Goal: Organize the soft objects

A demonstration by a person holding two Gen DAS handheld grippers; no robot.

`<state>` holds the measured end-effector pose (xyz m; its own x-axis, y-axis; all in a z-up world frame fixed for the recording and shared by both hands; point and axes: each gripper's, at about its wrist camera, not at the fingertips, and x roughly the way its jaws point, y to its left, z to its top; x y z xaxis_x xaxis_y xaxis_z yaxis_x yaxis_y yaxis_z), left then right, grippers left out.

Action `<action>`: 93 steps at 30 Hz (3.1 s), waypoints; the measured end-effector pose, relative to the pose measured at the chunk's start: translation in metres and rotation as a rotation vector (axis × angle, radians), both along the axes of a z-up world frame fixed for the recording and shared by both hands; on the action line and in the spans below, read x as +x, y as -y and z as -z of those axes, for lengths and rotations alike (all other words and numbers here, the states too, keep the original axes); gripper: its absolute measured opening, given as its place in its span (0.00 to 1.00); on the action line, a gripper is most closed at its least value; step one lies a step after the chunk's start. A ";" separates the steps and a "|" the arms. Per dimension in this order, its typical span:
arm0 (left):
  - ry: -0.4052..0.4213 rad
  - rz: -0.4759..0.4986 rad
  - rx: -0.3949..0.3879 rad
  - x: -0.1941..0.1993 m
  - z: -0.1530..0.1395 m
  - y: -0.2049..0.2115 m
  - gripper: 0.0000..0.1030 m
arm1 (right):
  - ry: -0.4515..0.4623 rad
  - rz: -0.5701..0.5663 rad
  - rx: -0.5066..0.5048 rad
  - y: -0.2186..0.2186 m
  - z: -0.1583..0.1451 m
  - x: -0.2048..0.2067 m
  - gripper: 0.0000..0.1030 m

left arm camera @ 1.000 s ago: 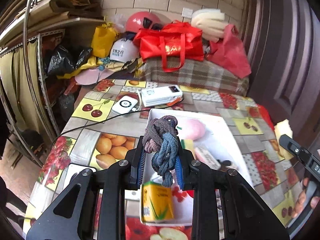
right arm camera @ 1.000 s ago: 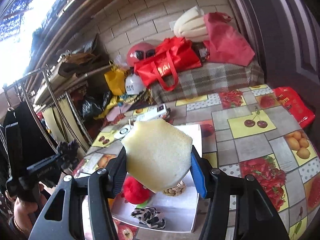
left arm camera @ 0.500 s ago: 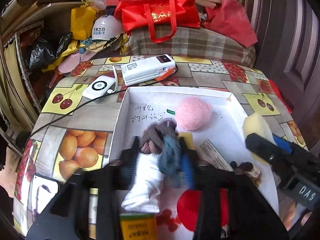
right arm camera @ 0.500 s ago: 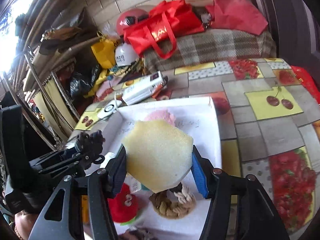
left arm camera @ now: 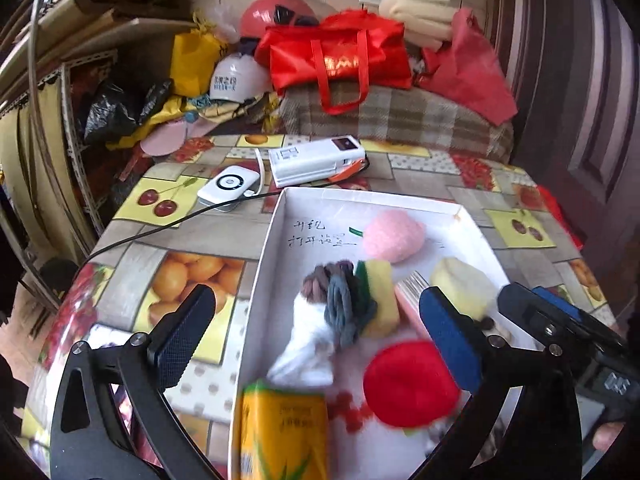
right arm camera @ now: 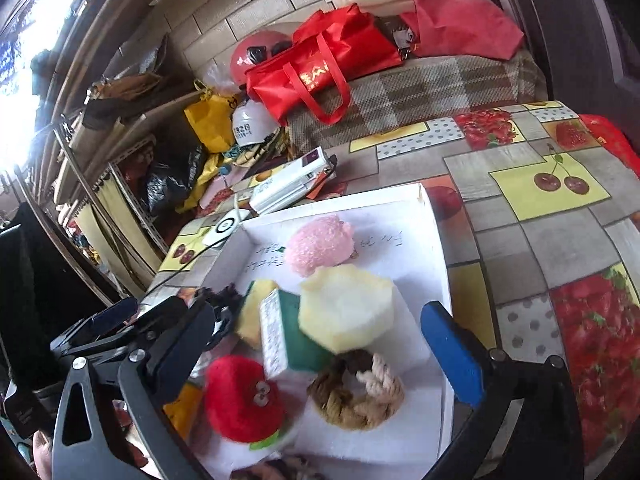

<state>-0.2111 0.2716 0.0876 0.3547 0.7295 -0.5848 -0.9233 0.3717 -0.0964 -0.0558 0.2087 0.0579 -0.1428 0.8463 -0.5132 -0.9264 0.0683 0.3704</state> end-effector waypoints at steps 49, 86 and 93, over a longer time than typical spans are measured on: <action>-0.180 0.049 0.054 0.016 0.019 0.174 1.00 | 0.198 0.587 0.127 0.230 -0.004 0.077 1.00; -0.167 0.079 0.078 0.035 -0.007 0.210 1.00 | 0.190 0.586 0.311 0.284 -0.027 0.080 1.00; -0.163 0.070 0.056 0.034 -0.003 0.206 1.00 | 0.186 0.581 0.310 0.285 -0.027 0.078 1.00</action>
<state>-0.1773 0.0657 0.0902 0.3095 0.7397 -0.5975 -0.8969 0.4358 0.0750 0.0227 -0.0762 0.0848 0.4460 0.8708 -0.2069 -0.8218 0.4900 0.2908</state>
